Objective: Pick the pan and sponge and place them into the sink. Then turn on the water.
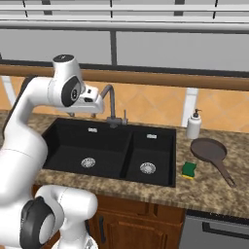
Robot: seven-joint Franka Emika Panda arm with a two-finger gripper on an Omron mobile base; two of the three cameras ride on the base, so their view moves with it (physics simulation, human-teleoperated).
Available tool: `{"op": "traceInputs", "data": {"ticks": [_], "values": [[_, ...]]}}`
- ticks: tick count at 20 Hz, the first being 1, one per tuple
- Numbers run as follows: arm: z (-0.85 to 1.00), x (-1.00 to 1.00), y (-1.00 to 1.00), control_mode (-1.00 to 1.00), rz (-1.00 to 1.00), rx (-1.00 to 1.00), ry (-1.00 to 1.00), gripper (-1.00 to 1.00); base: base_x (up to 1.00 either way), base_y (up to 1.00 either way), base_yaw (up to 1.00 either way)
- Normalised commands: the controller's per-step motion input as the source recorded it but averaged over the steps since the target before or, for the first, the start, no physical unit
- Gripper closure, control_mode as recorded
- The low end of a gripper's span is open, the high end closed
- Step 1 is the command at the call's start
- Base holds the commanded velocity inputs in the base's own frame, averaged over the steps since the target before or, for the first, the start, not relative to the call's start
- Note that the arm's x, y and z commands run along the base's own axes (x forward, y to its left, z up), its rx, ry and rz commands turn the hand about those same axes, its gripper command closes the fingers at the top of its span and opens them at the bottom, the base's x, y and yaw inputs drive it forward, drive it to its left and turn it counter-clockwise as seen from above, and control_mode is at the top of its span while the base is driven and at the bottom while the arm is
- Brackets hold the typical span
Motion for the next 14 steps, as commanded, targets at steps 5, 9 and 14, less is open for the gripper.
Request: {"op": "traceInputs", "data": {"ticks": [5, 9, 14], "values": [[-0.16, 0.03, -0.64, -1.0, 0.0, 0.0, 0.03, -1.0, 0.0, 0.0, 0.0], [-0.16, 0.0, -0.91, -1.0, 0.0, 0.02, 0.01, -1.0, 0.0, 0.0, 0.0], [-0.23, 0.0, -0.99, -1.0, 0.0, 0.04, 0.0, -1.0, 0.0, 0.0, 0.0]]}}
